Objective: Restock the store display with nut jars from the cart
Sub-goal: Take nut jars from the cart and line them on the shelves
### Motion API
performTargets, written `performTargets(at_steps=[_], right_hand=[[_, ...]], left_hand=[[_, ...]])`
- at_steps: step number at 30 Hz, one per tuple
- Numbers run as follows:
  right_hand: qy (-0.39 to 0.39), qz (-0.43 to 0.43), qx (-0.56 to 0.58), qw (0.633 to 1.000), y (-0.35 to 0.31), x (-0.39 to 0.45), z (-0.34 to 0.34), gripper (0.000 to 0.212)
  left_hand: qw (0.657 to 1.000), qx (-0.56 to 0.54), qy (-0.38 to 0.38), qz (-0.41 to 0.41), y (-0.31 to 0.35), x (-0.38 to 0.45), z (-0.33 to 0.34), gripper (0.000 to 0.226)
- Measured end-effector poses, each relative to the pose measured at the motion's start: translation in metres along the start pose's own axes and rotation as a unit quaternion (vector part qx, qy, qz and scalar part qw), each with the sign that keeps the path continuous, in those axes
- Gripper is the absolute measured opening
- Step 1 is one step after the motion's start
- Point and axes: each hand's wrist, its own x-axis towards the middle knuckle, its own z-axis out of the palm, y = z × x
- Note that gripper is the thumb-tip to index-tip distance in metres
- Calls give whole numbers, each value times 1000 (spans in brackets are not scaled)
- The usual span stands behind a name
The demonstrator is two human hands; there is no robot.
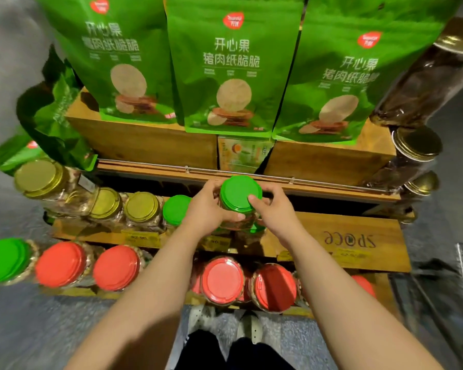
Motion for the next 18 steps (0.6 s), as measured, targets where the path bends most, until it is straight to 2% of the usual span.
performTargets(at_steps=[8,14,18], right_hand=[[15,14,2,1000,1,3,13,34],[20,23,-13,999,-2,-2,18,41],[31,22,-43,998,-6,-8,15,45]], left_hand=[[999,43,-11,2,-7,9,-8,95],[996,84,-26,5,-5,7,-15,96],[990,134,-36,12,2,1,-18,105]])
